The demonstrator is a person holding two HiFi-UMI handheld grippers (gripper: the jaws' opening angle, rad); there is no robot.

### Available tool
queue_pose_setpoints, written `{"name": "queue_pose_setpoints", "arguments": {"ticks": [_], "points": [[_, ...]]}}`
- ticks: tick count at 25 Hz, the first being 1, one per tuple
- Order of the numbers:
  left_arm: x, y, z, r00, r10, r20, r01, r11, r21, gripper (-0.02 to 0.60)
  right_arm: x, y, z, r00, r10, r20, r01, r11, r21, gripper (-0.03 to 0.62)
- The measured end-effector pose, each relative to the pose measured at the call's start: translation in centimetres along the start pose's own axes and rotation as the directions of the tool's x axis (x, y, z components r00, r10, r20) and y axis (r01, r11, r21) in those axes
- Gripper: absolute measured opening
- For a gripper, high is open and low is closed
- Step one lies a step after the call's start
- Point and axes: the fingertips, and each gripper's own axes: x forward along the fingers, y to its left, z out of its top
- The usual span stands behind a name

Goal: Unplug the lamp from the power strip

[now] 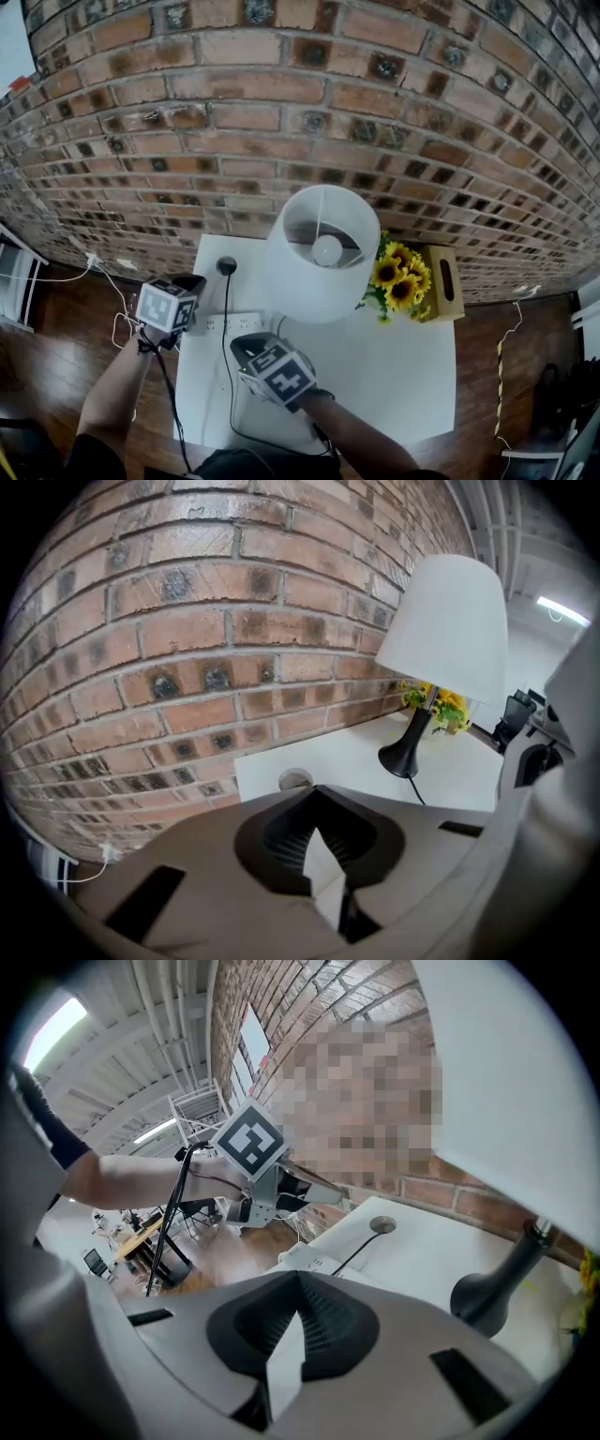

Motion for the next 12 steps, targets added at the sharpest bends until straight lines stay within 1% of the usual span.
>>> {"name": "queue_pose_setpoints", "arguments": {"ticks": [6,12], "points": [[-2.7,0.2,-1.4,1.0,0.028,0.003,-0.028,1.0,0.009,0.021,-0.2,1.8,0.3,1.0,0.005,0.003,-0.005,1.0,-0.03,-0.002],[-5.6,-0.2,-2.2,0.999,0.033,0.021,-0.034,0.999,0.013,0.021,-0.4,3.8,0.9,1.0,0.01,0.016,-0.009,0.998,-0.06,-0.002]]}}
